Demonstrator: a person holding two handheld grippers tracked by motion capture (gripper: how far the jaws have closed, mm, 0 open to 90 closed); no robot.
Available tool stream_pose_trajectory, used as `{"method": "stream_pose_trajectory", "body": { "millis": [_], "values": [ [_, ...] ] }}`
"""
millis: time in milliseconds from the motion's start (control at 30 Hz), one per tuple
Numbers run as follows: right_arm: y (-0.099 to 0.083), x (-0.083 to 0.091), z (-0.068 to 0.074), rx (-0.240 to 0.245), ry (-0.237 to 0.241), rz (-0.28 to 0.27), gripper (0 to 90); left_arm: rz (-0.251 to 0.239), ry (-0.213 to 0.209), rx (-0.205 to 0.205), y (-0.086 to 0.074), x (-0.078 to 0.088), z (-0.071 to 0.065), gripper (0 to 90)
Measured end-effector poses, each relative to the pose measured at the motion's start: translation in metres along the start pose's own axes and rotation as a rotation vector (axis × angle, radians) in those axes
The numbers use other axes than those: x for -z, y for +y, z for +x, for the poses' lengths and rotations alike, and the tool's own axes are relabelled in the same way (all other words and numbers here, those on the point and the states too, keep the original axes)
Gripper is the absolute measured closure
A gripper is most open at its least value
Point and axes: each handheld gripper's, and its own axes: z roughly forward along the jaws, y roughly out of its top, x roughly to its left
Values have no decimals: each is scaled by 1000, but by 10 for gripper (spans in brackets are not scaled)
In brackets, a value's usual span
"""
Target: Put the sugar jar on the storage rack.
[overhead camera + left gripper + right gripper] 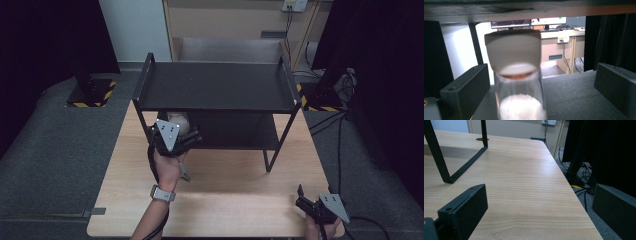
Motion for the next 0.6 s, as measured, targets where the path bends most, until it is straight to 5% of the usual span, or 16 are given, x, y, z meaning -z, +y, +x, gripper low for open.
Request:
{"method": "stream_pose_trajectory", "body": {
  "millis": [233,600],
  "values": [
    [-1,0,-1,2,6,-4,7,-19,-41,-8,-31,38,13,0],
    [-1,0,1,15,4,-8,7,87,-22,-29,-86,89,57,0]
  ]
}}
